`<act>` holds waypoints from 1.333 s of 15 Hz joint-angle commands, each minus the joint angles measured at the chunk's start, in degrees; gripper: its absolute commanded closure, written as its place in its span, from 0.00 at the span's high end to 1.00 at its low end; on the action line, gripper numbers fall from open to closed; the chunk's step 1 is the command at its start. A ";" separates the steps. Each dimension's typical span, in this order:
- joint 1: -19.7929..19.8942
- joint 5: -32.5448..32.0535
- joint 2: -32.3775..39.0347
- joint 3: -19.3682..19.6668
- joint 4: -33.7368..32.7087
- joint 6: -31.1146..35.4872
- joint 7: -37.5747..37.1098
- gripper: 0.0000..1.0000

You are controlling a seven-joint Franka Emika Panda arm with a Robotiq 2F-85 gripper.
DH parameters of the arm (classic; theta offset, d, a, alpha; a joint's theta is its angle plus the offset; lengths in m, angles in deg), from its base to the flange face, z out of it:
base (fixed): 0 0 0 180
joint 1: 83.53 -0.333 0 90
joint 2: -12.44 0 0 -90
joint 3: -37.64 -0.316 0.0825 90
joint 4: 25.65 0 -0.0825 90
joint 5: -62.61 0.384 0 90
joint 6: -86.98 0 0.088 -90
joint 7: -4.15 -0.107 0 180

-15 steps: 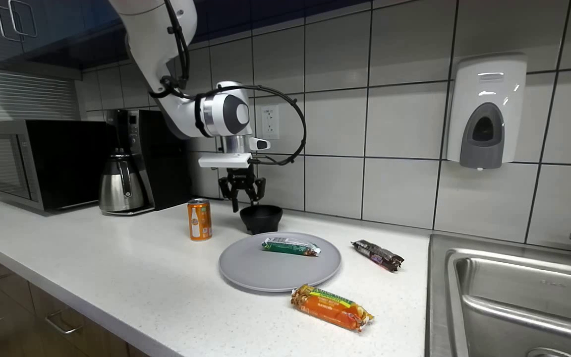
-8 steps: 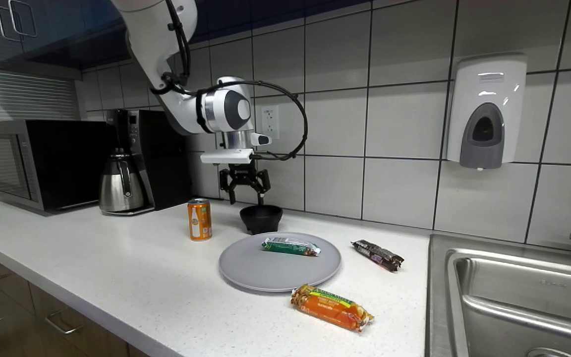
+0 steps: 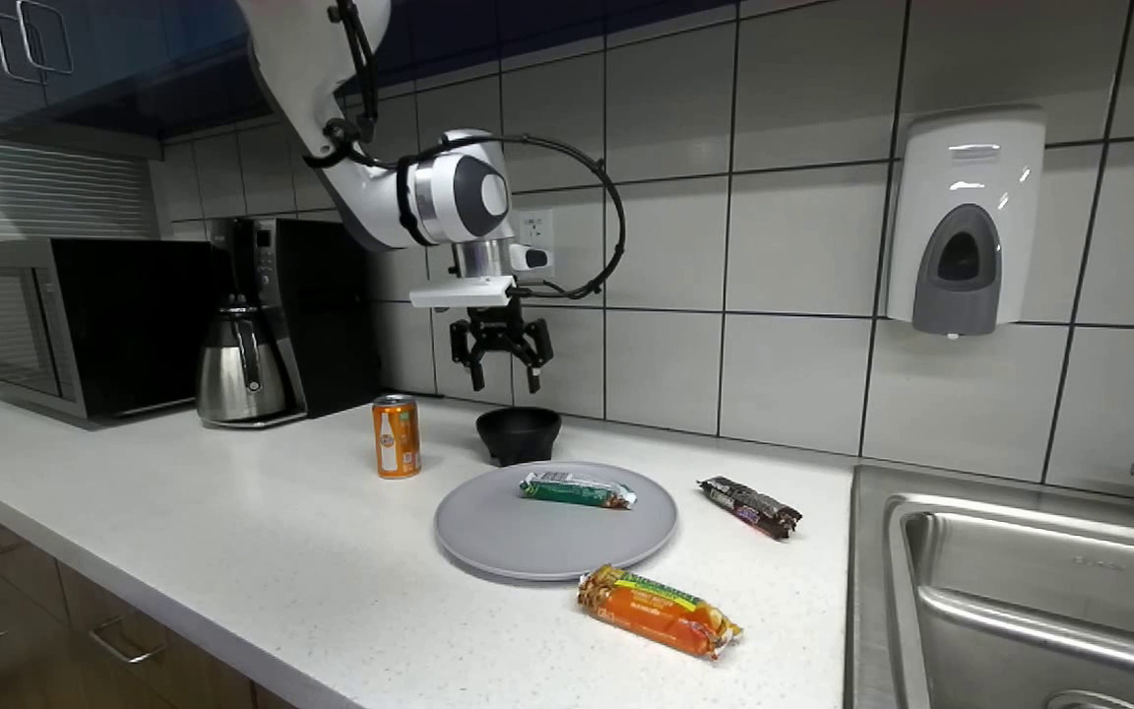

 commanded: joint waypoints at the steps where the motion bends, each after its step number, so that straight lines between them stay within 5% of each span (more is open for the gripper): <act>1: -0.22 -0.23 -5.06 1.14 4.89 -0.88 -3.94 1.00; 10: -0.36 -0.64 -12.10 3.34 13.19 -2.69 -15.13 1.00; 20: -0.36 -1.00 -14.59 6.76 19.39 -2.27 -36.15 1.00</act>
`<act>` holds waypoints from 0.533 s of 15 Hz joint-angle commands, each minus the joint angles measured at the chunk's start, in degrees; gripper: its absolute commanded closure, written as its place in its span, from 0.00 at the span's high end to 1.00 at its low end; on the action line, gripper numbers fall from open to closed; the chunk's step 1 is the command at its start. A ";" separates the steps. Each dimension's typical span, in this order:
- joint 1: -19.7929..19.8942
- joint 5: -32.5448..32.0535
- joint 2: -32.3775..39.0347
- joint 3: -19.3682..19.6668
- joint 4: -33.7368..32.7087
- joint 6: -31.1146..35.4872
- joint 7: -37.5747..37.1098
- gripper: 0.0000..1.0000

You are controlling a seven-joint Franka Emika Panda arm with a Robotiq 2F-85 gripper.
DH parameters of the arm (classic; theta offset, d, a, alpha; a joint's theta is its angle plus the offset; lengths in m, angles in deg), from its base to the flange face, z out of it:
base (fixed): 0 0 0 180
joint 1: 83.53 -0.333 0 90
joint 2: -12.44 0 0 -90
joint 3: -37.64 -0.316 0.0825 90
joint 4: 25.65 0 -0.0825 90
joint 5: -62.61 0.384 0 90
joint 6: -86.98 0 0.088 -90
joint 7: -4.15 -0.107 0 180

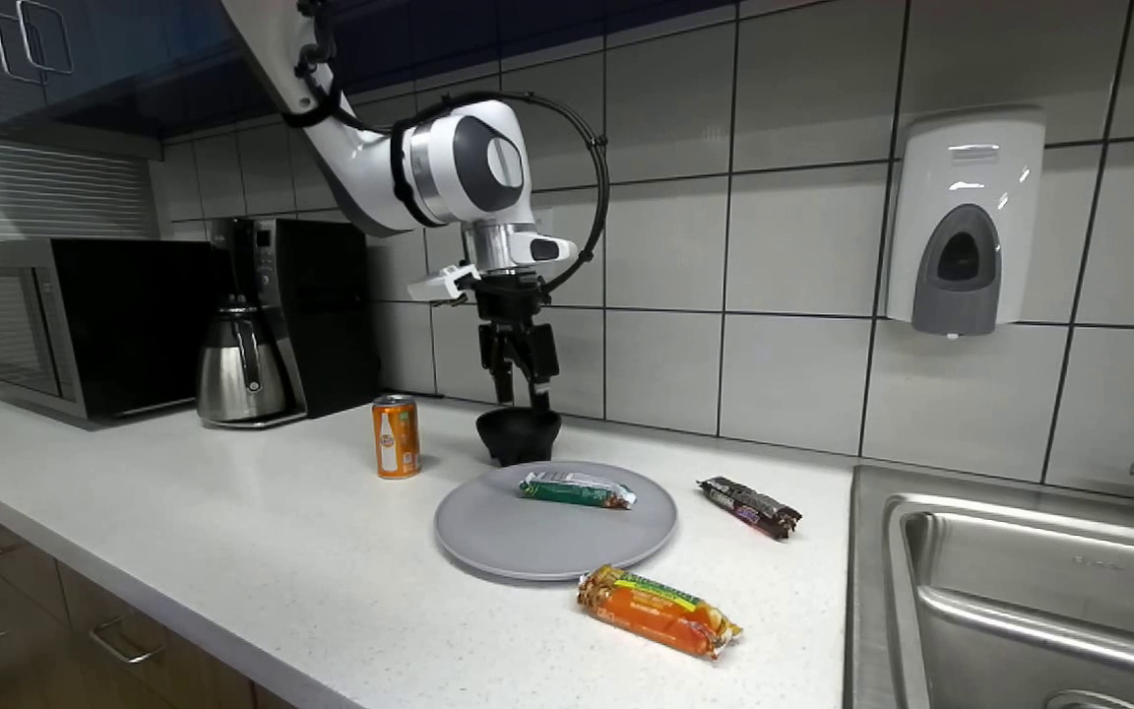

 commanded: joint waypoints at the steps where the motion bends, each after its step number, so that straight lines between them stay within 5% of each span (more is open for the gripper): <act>1: -0.21 -0.80 -2.66 1.03 3.00 -0.34 -8.05 1.00; 8: 0.04 -2.63 -1.64 2.07 3.45 -0.07 -16.98 1.00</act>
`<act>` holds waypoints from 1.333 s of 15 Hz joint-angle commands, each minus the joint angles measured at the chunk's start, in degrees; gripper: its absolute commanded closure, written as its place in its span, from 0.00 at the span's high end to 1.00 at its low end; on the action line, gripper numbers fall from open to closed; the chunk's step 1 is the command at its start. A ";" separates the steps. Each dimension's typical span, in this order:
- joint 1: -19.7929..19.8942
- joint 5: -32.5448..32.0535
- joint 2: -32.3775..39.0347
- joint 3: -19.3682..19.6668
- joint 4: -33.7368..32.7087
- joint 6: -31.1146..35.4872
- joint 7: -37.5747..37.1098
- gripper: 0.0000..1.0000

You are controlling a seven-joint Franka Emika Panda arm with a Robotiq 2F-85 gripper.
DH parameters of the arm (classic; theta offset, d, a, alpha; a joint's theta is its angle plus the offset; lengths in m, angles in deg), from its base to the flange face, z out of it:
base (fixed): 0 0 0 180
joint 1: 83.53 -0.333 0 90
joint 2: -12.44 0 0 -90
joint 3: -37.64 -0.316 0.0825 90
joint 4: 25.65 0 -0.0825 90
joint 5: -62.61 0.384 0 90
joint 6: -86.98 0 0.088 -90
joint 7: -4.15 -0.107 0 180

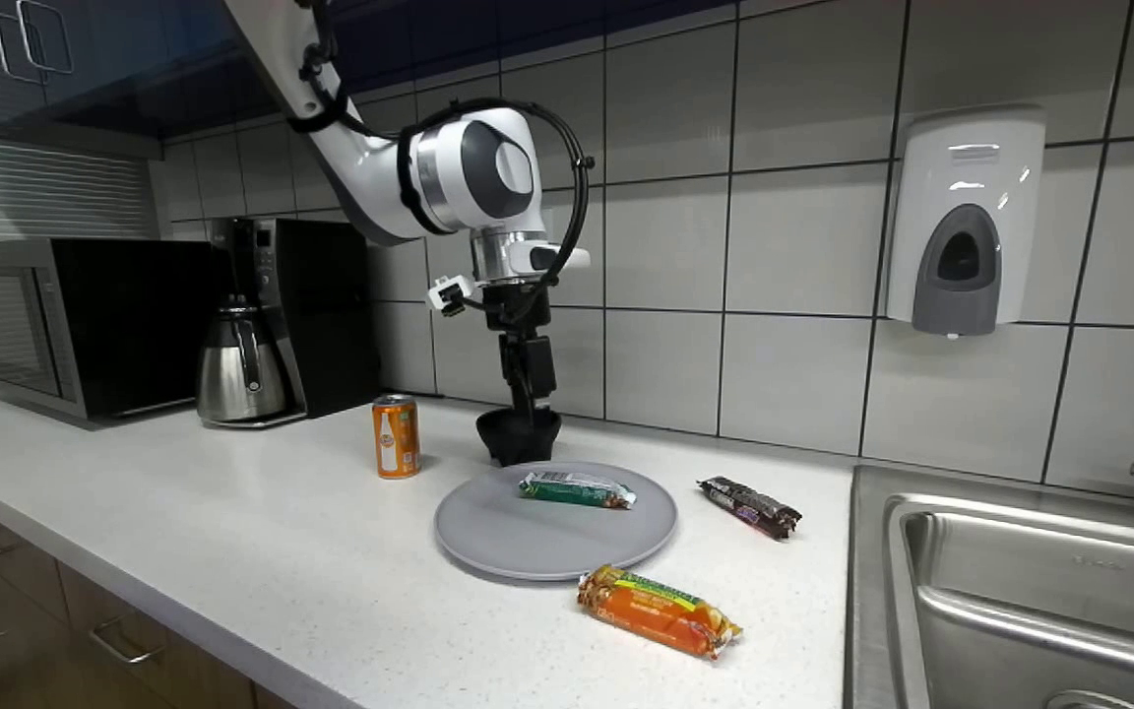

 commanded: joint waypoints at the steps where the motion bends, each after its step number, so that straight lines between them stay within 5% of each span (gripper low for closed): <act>1: 0.15 -2.32 -0.92 0.46 1.13 -0.14 -4.82 1.00; 20: 1.31 -0.08 6.82 1.63 -2.52 5.93 -10.50 1.00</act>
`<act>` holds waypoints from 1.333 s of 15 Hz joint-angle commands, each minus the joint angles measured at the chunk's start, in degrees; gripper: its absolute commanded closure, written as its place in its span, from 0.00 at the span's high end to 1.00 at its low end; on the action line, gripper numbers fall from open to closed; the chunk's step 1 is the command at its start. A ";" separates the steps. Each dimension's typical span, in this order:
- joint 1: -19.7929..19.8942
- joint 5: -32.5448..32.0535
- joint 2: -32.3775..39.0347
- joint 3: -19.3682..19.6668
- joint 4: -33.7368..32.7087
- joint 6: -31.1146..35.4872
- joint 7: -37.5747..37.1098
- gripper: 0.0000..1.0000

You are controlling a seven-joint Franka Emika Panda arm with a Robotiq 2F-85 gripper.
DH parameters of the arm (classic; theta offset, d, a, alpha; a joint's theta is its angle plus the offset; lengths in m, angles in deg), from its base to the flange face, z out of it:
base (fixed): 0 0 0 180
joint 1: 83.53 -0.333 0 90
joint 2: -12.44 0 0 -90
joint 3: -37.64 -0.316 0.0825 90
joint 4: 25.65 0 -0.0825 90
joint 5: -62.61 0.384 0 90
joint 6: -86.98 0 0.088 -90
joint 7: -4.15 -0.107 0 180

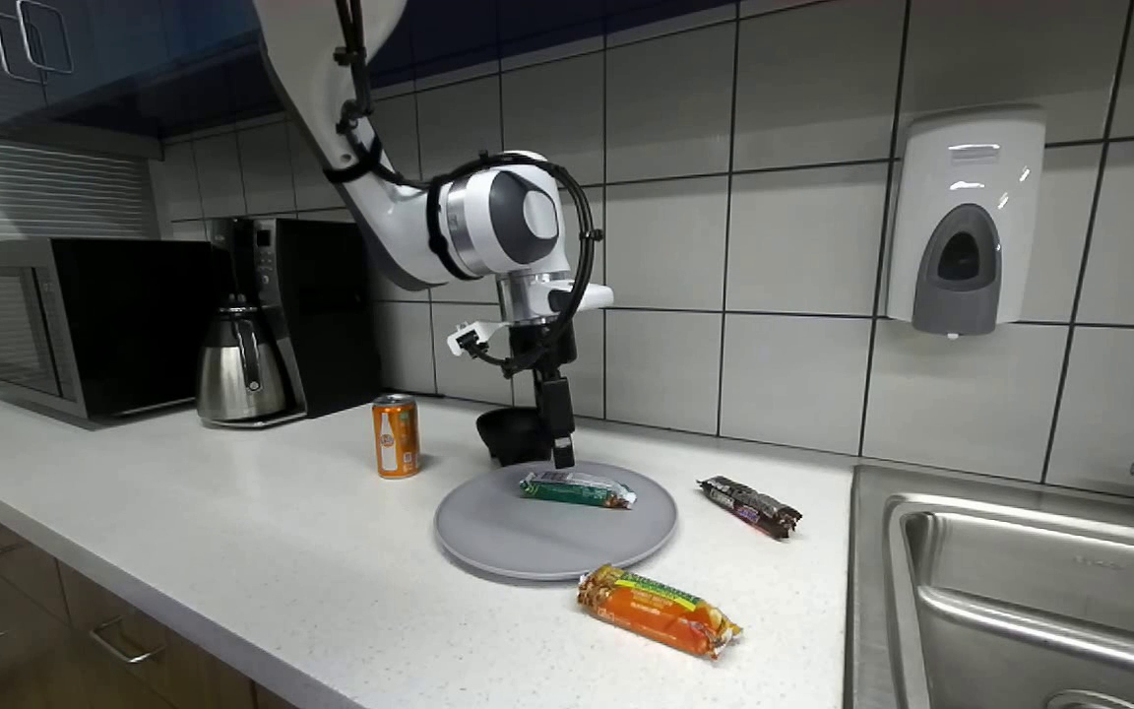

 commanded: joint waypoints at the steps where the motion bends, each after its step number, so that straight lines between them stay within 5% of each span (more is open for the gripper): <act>1: 0.66 1.26 1.28 -0.40 -1.13 2.01 -2.02 1.00; 20: 0.93 3.95 1.93 0.73 1.52 7.04 -8.89 1.00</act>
